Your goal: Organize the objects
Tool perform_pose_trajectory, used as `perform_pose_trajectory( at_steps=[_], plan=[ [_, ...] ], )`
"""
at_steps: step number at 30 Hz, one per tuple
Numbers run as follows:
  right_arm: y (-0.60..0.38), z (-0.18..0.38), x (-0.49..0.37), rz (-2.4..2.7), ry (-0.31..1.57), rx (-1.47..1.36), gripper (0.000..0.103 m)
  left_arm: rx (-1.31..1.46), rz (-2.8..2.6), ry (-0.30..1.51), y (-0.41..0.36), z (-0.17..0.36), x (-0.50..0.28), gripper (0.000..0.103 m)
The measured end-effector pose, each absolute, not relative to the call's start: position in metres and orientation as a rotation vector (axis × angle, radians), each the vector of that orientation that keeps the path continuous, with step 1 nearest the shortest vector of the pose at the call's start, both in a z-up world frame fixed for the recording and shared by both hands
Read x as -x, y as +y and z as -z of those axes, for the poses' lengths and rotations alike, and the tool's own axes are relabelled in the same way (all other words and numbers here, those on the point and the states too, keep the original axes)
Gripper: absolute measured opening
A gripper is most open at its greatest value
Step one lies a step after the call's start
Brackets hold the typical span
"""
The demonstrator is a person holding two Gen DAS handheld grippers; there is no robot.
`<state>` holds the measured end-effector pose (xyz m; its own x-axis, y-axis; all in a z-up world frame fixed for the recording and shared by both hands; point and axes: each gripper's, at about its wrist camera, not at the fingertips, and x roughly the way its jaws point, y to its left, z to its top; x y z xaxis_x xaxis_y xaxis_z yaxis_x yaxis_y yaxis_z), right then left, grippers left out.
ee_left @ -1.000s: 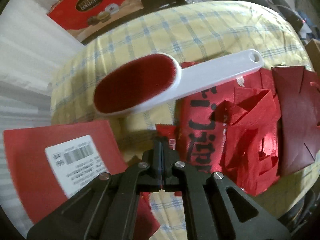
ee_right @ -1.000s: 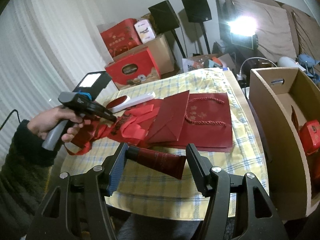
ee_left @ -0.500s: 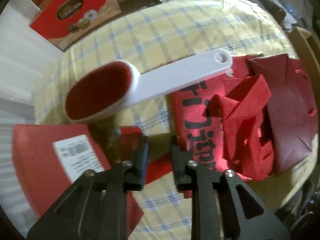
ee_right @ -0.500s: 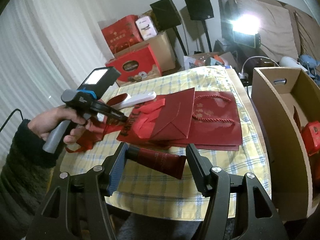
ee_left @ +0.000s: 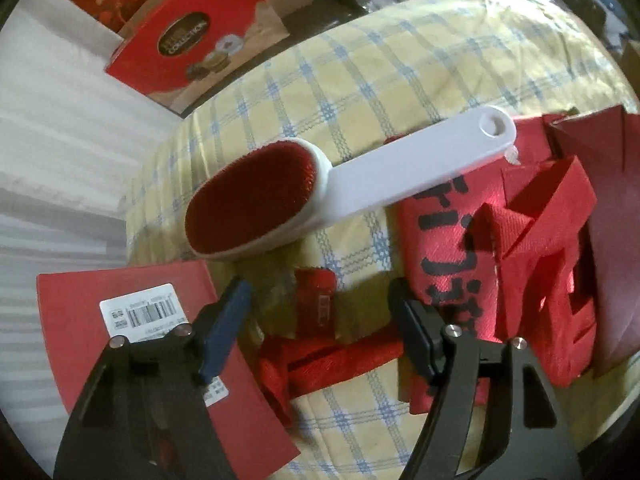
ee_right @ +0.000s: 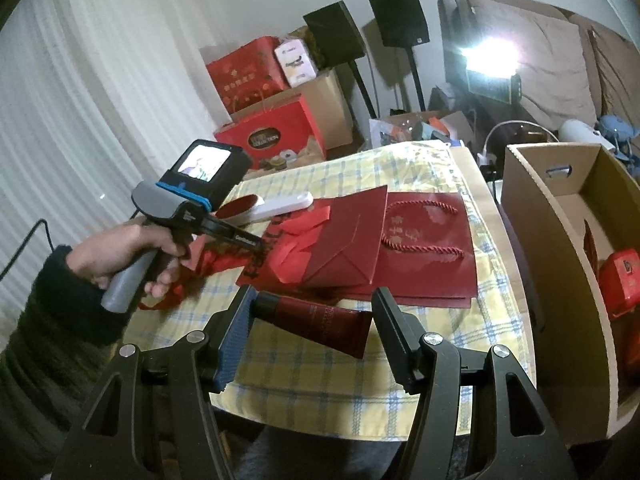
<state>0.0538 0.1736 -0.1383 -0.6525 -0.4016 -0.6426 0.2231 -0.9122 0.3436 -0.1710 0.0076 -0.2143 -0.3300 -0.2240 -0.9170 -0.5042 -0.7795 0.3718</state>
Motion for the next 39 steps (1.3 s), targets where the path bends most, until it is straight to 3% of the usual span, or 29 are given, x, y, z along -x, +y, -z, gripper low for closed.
perform_pose_trajectory(
  at_steps=[1, 5, 7, 8, 10, 19, 21, 26, 29, 31, 35, 37, 39],
  plan=[
    [0.175, 0.138, -0.054, 2.558, -0.334, -1.074, 0.061, 1.696, -2.224, 0.933, 0.006, 0.214, 0.17, 0.063],
    [0.178, 0.134, -0.057, 2.563, -0.342, -1.057, 0.061, 1.795, -2.155, 0.642, -0.008, 0.213, 0.18, 0.025],
    [0.178, 0.132, -0.059, 2.564, -0.342, -1.047, 0.061, 1.8, -2.136, 0.598, -0.01, 0.213, 0.18, 0.017],
    [0.178, 0.131, -0.06, 2.564, -0.342, -1.043, 0.061, 1.796, -2.133, 0.591, -0.009, 0.213, 0.178, 0.007],
    [0.178, 0.129, -0.062, 2.565, -0.341, -1.037, 0.061, 1.773, -2.12, 0.656, -0.005, 0.213, 0.171, 0.0],
    [0.187, 0.127, -0.064, 2.579, -0.362, -1.016, 0.061, 1.815, -2.18, 0.781, -0.025, 0.207, 0.176, 0.001],
    [0.187, 0.128, -0.064, 2.573, -0.369, -1.01, 0.061, 1.829, -2.196, 0.768, -0.028, 0.205, 0.178, 0.011],
    [0.185, 0.128, -0.065, 2.561, -0.355, -1.0, 0.061, 1.862, -2.21, 0.805, -0.026, 0.207, 0.189, 0.013],
    [0.186, 0.129, -0.065, 2.564, -0.365, -0.997, 0.061, 1.867, -2.199, 0.813, -0.019, 0.213, 0.189, 0.029],
    [0.187, 0.129, -0.065, 2.564, -0.369, -1.001, 0.061, 1.858, -2.202, 0.87, -0.012, 0.216, 0.186, 0.031],
    [0.19, 0.128, -0.066, 2.567, -0.377, -1.001, 0.061, 1.846, -2.198, 0.888, -0.01, 0.219, 0.186, 0.028],
    [0.191, 0.126, -0.067, 2.574, -0.379, -0.993, 0.061, 1.851, -2.177, 0.76, -0.018, 0.218, 0.188, 0.018],
    [0.193, 0.123, -0.068, 2.577, -0.385, -0.983, 0.061, 1.864, -2.17, 0.666, -0.025, 0.217, 0.19, 0.016]
  ],
)
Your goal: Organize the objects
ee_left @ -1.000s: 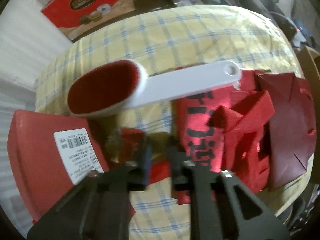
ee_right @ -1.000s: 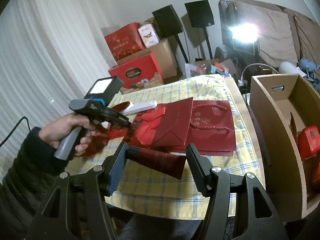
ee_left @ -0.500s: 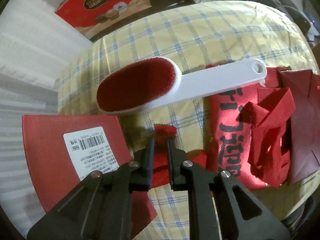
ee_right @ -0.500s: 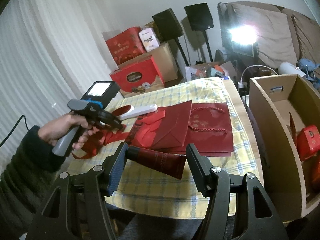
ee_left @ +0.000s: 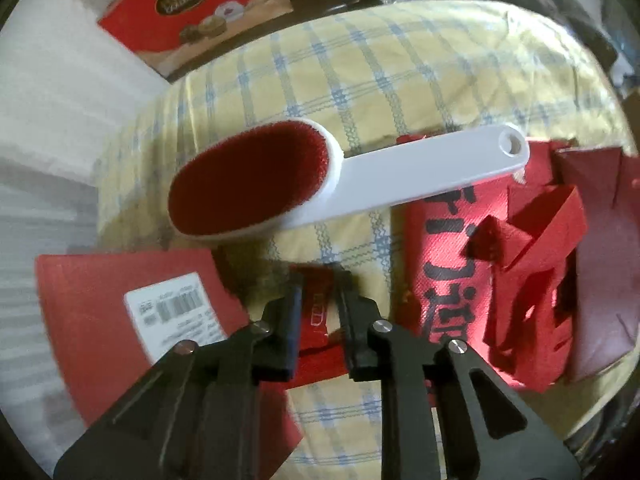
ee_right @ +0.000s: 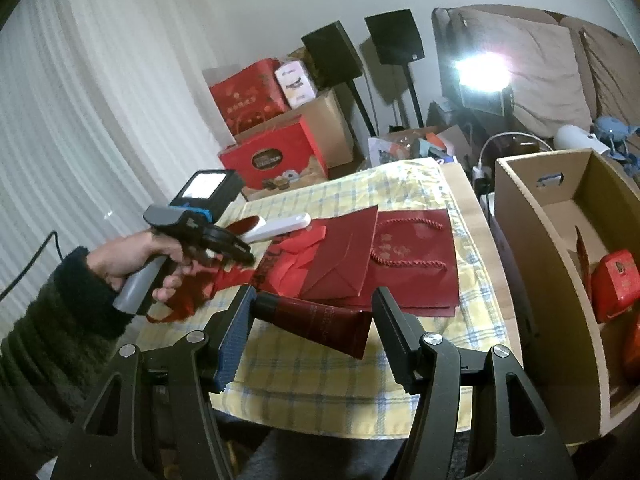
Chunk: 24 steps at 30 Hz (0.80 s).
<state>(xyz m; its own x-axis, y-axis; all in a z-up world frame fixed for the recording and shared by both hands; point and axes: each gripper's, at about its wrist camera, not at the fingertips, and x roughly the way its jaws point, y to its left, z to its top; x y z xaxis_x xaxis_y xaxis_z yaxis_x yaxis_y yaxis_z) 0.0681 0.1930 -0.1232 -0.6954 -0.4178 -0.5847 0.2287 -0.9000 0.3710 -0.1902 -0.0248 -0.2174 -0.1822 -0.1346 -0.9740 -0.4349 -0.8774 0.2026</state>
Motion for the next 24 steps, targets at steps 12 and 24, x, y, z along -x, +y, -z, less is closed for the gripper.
perform_pose_trajectory(
  at_steps=[12, 24],
  plan=[
    [0.2, 0.113, -0.078, 2.594, -0.397, -0.936, 0.061, 1.873, -2.143, 0.388, -0.024, 0.198, 0.181, 0.0],
    [0.192, 0.114, -0.081, 2.578, -0.384, -0.932, 0.061, 1.732, -2.196, 0.426, -0.028, 0.163, 0.138, 0.0]
  ],
)
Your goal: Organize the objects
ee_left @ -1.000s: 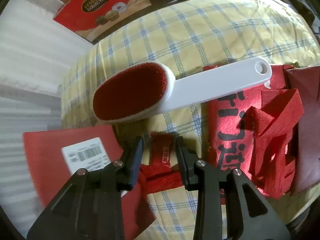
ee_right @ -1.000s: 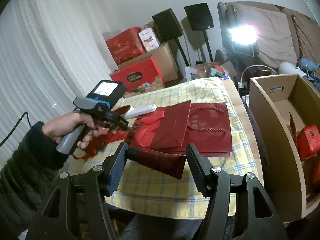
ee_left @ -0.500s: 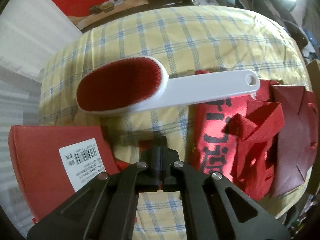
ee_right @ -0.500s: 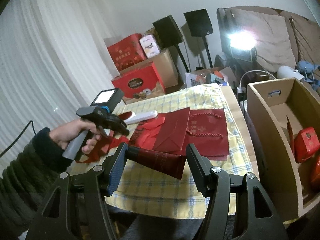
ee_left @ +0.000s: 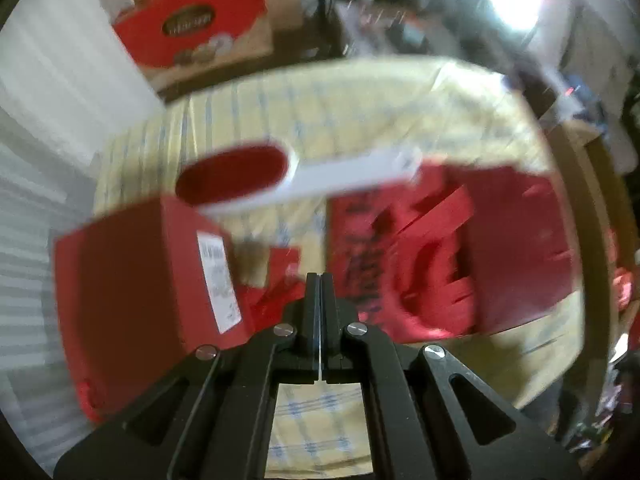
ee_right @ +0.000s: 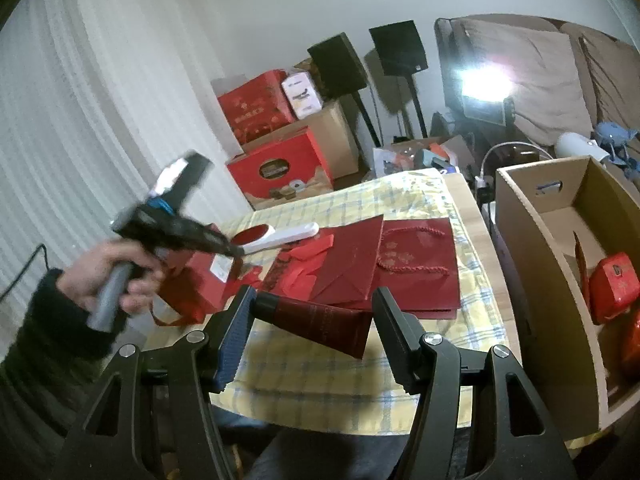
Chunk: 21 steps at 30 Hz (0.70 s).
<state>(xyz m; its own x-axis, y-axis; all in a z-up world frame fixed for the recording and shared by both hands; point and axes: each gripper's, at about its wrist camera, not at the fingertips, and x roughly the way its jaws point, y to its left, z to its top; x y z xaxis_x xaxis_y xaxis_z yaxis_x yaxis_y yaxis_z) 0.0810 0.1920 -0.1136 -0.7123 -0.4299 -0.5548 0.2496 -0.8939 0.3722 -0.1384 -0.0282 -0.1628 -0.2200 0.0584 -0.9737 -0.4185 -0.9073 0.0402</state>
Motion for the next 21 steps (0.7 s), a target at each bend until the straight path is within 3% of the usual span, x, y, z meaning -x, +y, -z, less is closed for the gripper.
perform_pose_trajectory(
  at_steps=[3, 7, 11, 15, 19, 21],
  plan=[
    [0.187, 0.116, -0.082, 2.57, -0.376, -0.932, 0.061, 1.77, -2.2, 0.433, -0.024, 0.185, 0.145, 0.0],
    [0.179, 0.117, -0.084, 2.561, -0.351, -0.94, 0.061, 1.824, -2.305, 0.575, -0.014, 0.197, 0.166, 0.002],
    [0.176, 0.115, -0.083, 2.547, -0.359, -0.932, 0.061, 1.881, -2.223, 0.636, -0.004, 0.21, 0.169, 0.031],
    [0.173, 0.116, -0.079, 2.524, -0.37, -0.932, 0.061, 1.893, -2.21, 0.685, -0.004, 0.211, 0.171, 0.031],
    [0.175, 0.124, -0.074, 2.505, -0.395, -0.944, 0.061, 1.888, -2.212, 0.743, -0.006, 0.215, 0.172, 0.052],
    [0.177, 0.127, -0.072, 2.495, -0.411, -0.951, 0.061, 1.936, -2.208, 0.635, -0.018, 0.216, 0.179, 0.055]
  ],
)
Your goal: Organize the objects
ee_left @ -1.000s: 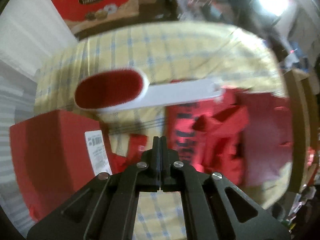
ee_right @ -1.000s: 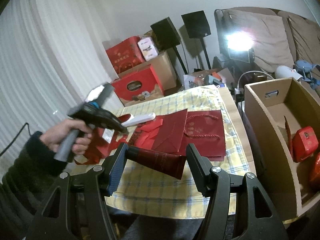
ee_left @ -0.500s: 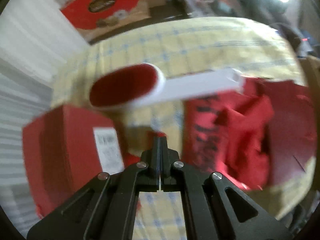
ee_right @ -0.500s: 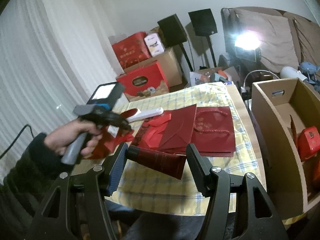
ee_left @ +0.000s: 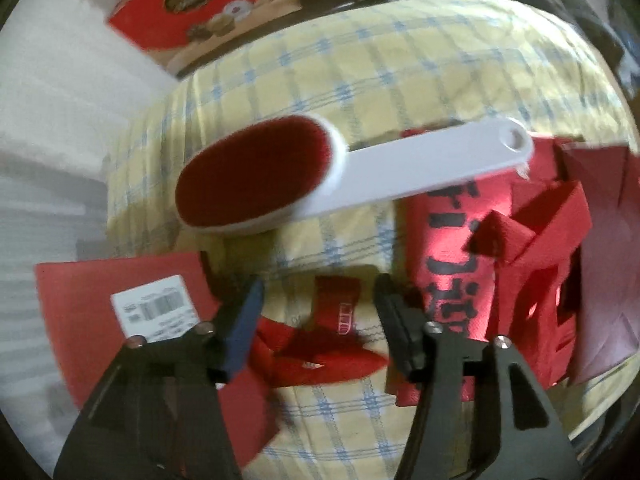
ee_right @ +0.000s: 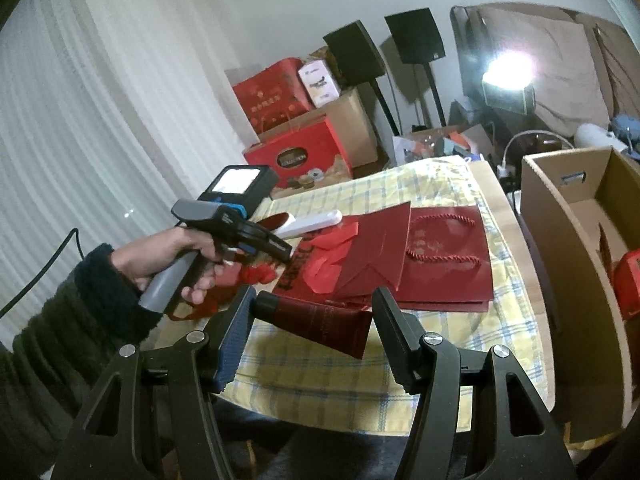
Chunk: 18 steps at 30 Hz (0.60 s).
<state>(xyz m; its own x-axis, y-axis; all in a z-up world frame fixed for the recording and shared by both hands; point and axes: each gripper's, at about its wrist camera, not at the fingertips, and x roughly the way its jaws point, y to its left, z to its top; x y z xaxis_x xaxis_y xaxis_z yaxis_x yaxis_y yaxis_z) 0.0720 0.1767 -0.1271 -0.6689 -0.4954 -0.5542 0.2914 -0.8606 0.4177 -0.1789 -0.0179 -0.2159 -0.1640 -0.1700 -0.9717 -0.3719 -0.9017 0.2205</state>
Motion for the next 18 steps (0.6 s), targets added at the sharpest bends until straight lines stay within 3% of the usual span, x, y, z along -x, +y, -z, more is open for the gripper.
perform_pose_trajectory(
  at_steps=[4, 7, 9, 10, 11, 13, 14, 18],
  plan=[
    [0.183, 0.134, -0.066, 2.483, -0.449, -0.963, 0.061, 1.987, -2.162, 0.403, -0.039, 0.22, 0.189, 0.055],
    [0.187, 0.137, -0.064, 2.478, -0.469, -0.968, 0.061, 1.999, -2.124, 0.305, -0.048, 0.222, 0.194, 0.048],
    [0.189, 0.138, -0.063, 2.479, -0.474, -0.97, 0.061, 1.986, -2.144, 0.297, -0.05, 0.221, 0.194, 0.04],
    [0.19, 0.138, -0.063, 2.48, -0.478, -0.971, 0.061, 1.963, -2.154, 0.302, -0.048, 0.22, 0.192, 0.025],
    [0.19, 0.138, -0.064, 2.481, -0.478, -0.971, 0.061, 1.958, -2.156, 0.304, -0.047, 0.22, 0.19, 0.02],
    [0.188, 0.137, -0.064, 2.487, -0.469, -0.973, 0.061, 1.925, -2.181, 0.355, -0.041, 0.219, 0.183, 0.019],
    [0.188, 0.136, -0.065, 2.491, -0.465, -0.972, 0.061, 1.909, -2.196, 0.374, -0.035, 0.216, 0.177, 0.014],
    [0.186, 0.134, -0.066, 2.513, -0.443, -0.972, 0.061, 1.854, -2.229, 0.299, -0.033, 0.205, 0.17, 0.003]
  ],
)
